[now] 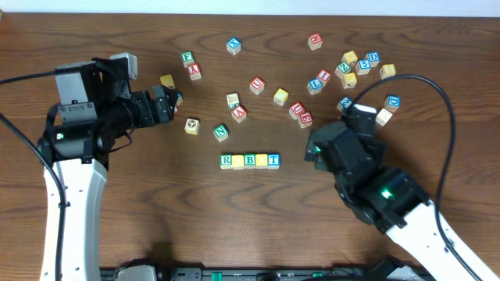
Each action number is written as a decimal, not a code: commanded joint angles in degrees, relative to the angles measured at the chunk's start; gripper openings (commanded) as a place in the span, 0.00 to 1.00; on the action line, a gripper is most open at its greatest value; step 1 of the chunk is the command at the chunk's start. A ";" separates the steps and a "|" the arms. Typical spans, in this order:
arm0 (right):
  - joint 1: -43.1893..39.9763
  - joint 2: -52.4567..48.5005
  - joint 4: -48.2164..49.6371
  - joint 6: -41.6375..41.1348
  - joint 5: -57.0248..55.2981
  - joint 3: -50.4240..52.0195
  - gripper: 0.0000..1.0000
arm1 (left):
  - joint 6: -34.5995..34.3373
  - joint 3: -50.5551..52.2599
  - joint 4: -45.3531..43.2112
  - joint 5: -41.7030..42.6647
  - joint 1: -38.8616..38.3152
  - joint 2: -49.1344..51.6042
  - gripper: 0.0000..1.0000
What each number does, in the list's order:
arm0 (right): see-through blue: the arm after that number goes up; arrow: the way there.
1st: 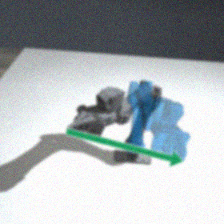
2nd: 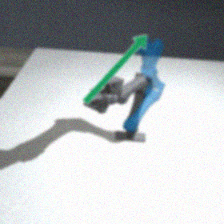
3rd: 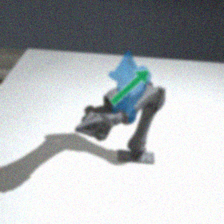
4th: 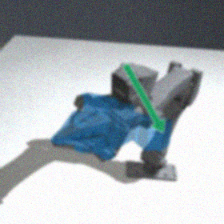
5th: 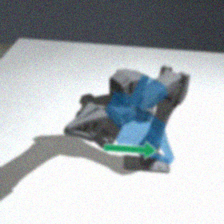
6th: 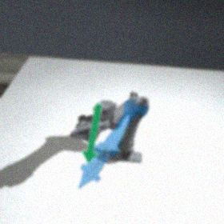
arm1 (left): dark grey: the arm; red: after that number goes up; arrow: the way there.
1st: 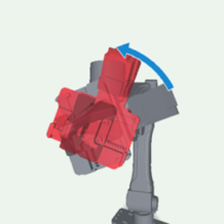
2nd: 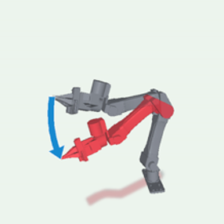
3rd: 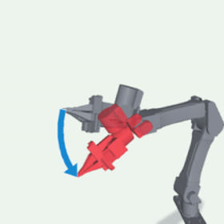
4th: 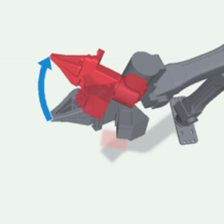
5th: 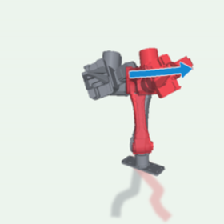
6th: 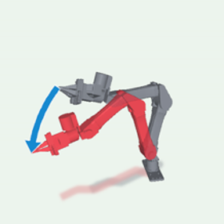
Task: Spell out ROBOT
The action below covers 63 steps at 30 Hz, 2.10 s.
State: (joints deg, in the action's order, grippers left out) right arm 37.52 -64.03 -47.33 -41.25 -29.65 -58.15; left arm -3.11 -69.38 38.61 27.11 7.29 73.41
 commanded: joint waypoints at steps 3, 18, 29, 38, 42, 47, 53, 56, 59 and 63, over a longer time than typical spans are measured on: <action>-0.35 2.32 -0.46 0.20 -1.70 -0.79 0.99 | 0.52 -1.36 -0.04 0.74 0.20 0.00 0.98; -0.35 1.99 -0.46 0.20 -1.68 -0.79 0.99 | 0.52 -1.36 -0.04 0.74 0.20 0.00 0.98; -0.35 1.99 -0.46 0.20 -1.68 -0.79 0.99 | 0.52 -1.36 -0.04 0.74 0.20 0.00 0.98; -0.35 1.99 -0.46 0.20 -1.68 -0.79 0.99 | 0.52 -1.07 5.70 -10.03 -0.02 -0.92 0.98; -0.35 1.99 -0.46 0.20 -1.68 -0.79 0.99 | 0.55 3.80 7.85 -18.05 -2.32 -6.05 0.98; -0.35 1.99 -0.46 0.20 -1.68 -0.79 0.99 | 0.52 15.43 2.64 -25.57 -7.02 -17.16 0.98; -0.35 1.99 -0.46 0.20 -1.68 -0.79 0.99 | 0.24 33.18 -12.50 -27.41 -10.01 -34.93 0.98; -0.35 1.99 -0.46 0.20 -1.68 -0.79 0.99 | -1.11 41.11 -21.62 -27.41 -9.99 -44.13 0.98; -0.35 1.99 -0.46 0.20 -1.68 -0.79 0.99 | -1.70 48.85 -31.56 -27.39 -9.86 -53.92 0.98; -0.35 1.99 -0.46 0.20 -1.68 -0.79 1.00 | -1.70 58.23 -46.10 -27.56 -9.05 -64.48 0.98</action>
State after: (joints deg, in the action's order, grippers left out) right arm 37.52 -62.13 -47.72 -41.23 -30.26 -58.24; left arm -4.25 -16.62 -0.14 0.73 -2.46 14.66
